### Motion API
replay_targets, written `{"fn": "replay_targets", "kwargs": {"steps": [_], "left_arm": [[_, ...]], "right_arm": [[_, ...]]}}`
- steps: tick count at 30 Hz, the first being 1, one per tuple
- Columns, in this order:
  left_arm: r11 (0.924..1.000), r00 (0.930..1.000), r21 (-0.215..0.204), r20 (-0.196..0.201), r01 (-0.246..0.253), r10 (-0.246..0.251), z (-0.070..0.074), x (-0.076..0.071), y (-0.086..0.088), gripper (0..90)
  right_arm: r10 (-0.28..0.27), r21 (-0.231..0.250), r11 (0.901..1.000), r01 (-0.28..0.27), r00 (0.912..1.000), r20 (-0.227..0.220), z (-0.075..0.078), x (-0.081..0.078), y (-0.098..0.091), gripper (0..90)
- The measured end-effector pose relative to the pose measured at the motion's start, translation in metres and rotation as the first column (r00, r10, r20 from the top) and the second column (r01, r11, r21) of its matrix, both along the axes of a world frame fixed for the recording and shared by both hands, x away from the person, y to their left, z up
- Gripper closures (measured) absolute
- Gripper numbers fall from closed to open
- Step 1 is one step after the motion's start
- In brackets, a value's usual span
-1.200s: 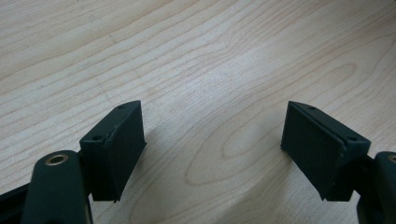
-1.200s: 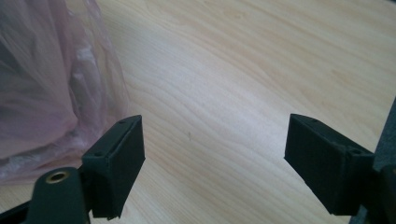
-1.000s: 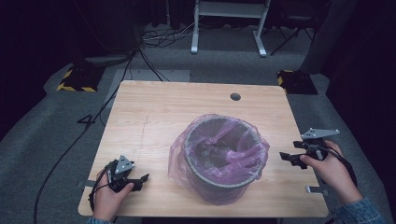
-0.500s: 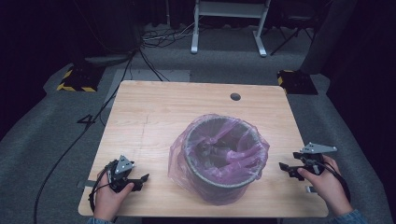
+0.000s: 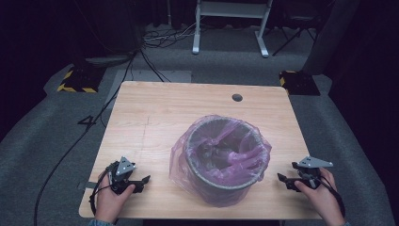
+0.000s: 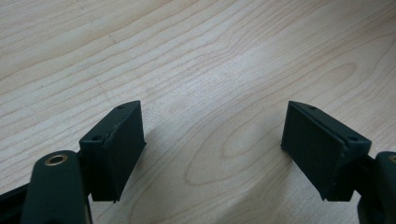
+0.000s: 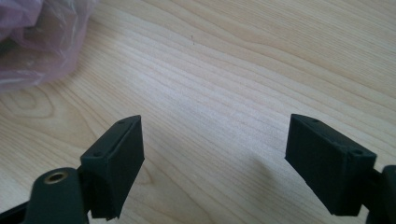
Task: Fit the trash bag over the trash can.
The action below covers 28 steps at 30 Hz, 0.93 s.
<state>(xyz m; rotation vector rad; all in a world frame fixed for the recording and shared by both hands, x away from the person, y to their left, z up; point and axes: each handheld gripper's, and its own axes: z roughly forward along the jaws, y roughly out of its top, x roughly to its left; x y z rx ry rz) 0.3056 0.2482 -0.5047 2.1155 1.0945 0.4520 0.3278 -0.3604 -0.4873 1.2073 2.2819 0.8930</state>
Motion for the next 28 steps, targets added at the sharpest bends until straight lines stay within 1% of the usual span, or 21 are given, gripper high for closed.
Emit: {"fn": "replay_targets", "kwargs": {"steps": [2, 5, 8, 12, 19, 23, 28], "left_arm": [[1.0, 1.0, 0.0, 0.0, 0.0, 0.0, 0.0, 0.0, 0.0, 21.1], [1.0, 1.0, -0.001, 0.0, 0.0, 0.0, 0.0, 0.0, 0.0, 21.1], [1.0, 1.0, 0.0, 0.0, 0.001, -0.001, 0.0, 0.0, 0.0, 21.1], [1.0, 1.0, 0.001, 0.001, 0.002, -0.002, 0.0, 0.0, 0.0, 21.0], [1.0, 1.0, 0.0, 0.001, 0.002, -0.002, 0.0, 0.0, 0.0, 20.8], [1.0, 1.0, 0.001, 0.0, 0.002, -0.002, 0.0, 0.0, 0.0, 20.8], [1.0, 1.0, 0.0, 0.0, 0.001, -0.001, 0.0, 0.001, 0.0, 20.5]], "right_arm": [[-0.001, -0.009, 1.0, 0.001, 1.0, 0.006, -0.003, -0.002, 0.001, 18.6], [0.006, -0.001, 1.0, -0.006, 1.0, -0.004, -0.009, -0.004, 0.003, 18.1], [-0.014, 0.03, 0.9995, 0.014, 0.9999, 0.002, -0.012, -0.006, 0.002, 17.1], [-0.059, 0.069, 0.9959, 0.058, 0.9982, 0.015, -0.017, -0.011, 0.001, 15.0], [-0.065, 0.07, 0.9955, 0.064, 0.9978, 0.017, -0.017, -0.015, -0.001, 15.2], [-0.093, 0.067, 0.9935, 0.092, 0.9954, 0.02, -0.017, -0.02, -0.001, 15.1], [-0.09, 0.07, 0.9935, 0.089, 0.9957, 0.018, -0.017, -0.019, -0.001, 14.9]]}}
